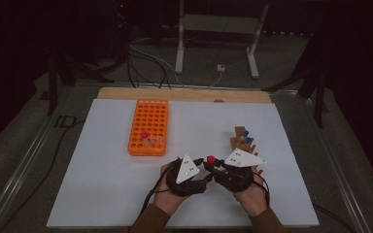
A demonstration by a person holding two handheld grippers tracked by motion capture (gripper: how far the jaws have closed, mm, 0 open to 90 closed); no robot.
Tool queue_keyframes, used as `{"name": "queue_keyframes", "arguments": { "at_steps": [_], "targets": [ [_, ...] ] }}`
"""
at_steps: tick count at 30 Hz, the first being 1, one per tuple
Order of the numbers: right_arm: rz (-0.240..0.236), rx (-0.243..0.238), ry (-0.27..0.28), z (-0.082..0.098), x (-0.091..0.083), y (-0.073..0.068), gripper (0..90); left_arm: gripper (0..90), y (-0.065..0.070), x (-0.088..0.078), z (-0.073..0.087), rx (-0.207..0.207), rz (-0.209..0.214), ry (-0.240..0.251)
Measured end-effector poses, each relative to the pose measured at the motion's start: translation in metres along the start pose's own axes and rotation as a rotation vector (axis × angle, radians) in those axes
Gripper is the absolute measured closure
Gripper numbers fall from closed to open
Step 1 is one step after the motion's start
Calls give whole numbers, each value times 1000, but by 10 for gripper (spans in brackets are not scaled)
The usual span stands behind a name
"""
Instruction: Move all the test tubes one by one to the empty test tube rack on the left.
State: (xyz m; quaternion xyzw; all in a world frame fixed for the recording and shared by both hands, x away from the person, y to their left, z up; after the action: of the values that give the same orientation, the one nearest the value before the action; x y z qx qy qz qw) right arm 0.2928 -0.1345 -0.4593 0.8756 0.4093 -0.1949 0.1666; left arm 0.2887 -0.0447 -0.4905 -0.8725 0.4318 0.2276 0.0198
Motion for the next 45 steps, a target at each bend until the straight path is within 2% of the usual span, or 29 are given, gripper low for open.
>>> {"name": "queue_keyframes", "arguments": {
  "at_steps": [6,8,13,18,21,30,37,45],
  "targets": [
    [-15,7,5,0,0,-1,744,679,0,-1,1,-10,26,-6],
    [-18,8,4,0,0,-1,745,733,-1,-1,1,-10,23,-5],
    [-27,13,7,0,-1,-1,738,751,-1,-1,1,-11,33,-5],
    [-34,17,27,-2,-3,1,554,753,-2,-1,2,-13,29,-9],
    [-30,37,44,-3,-5,4,458,753,-4,-2,1,-16,22,-8],
    [12,68,81,-6,-11,15,201,753,-17,-11,-3,-45,-2,16],
    [28,87,94,-5,-15,23,106,754,-26,-18,-7,-62,-22,34],
    [75,91,86,-2,-19,33,34,753,-37,-27,-10,-76,-43,47]
  ]
}}
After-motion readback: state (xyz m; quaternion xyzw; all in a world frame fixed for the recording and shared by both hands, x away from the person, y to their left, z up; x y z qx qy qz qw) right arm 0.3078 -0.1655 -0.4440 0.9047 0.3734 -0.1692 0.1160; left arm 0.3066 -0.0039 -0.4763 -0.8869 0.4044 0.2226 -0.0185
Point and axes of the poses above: each handheld gripper's, and its own axes: x roughly forward along the jaws, z roughly out of its underside, y roughly to its right, the point moved 7 cm from there along x, roughly forward along the jaws, and after that the axes turned 11 degrees about -x, right-handed, at the moved point
